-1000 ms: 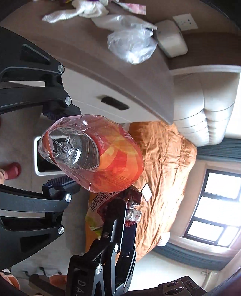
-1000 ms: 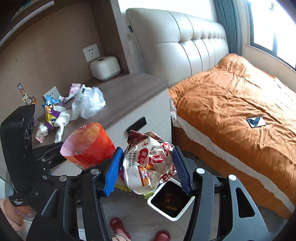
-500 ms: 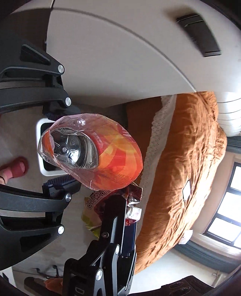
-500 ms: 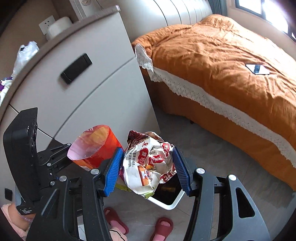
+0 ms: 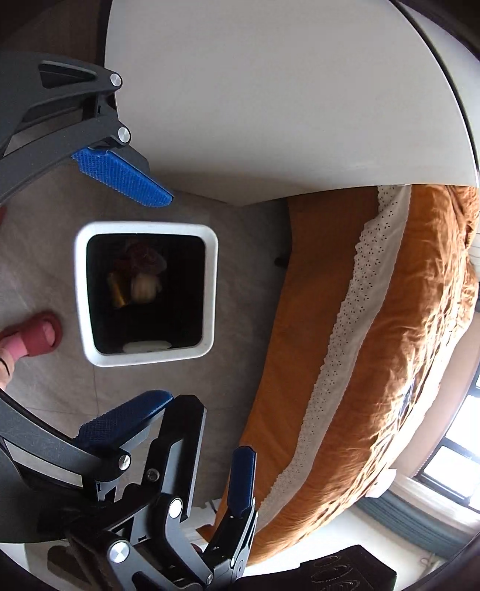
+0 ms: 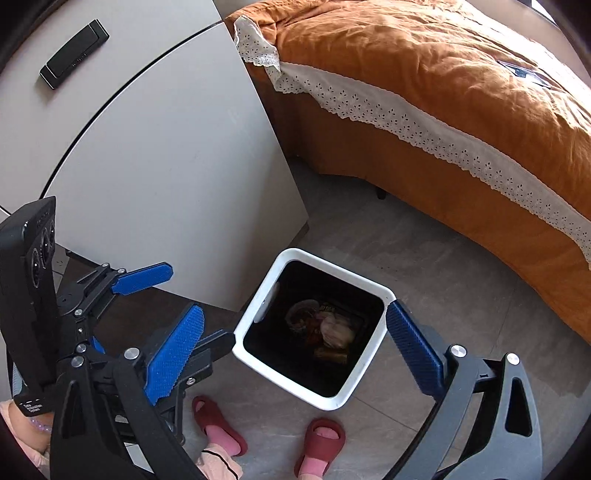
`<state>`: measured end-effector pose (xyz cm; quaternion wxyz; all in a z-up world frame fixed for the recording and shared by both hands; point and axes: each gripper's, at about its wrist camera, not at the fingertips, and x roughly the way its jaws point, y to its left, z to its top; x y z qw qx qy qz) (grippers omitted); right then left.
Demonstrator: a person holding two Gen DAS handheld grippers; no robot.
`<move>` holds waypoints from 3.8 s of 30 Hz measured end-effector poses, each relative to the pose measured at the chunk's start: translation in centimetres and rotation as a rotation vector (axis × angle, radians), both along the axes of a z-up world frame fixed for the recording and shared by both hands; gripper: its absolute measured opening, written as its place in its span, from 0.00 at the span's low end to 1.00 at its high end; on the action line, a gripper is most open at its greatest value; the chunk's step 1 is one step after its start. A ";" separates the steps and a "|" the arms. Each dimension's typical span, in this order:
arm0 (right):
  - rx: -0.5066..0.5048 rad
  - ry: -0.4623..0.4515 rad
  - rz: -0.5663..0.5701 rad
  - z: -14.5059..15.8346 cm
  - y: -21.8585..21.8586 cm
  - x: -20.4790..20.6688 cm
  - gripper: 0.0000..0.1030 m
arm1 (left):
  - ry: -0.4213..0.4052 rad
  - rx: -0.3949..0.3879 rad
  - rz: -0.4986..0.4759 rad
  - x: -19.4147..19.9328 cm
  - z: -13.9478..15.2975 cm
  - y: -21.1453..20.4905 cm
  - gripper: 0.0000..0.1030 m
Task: Collect trash
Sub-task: 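Open both tools to drop the cup and wrapper into the bin, then move both tools back toward the desk trash, then grasp the clear plastic box with the left tool while the right tool grasps the blue bag, then carry the blue bag over the bin with the right tool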
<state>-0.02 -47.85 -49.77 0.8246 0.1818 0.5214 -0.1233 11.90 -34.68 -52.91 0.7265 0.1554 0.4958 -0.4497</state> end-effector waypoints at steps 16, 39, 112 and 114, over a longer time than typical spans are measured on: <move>-0.020 -0.102 -0.013 9.9 2.4 -0.3 0.96 | -0.079 -0.066 0.051 -0.6 10.6 2.5 0.95; -0.151 -0.549 0.329 35.7 16.7 5.1 0.96 | -0.413 -0.158 0.402 -0.2 36.7 18.0 0.95; -0.108 -0.534 0.615 37.5 42.7 30.2 0.55 | -0.464 0.014 0.951 19.4 40.5 48.3 0.29; -0.097 -0.558 0.603 38.8 41.5 28.9 0.55 | -0.474 -0.010 0.921 18.7 41.7 47.1 0.29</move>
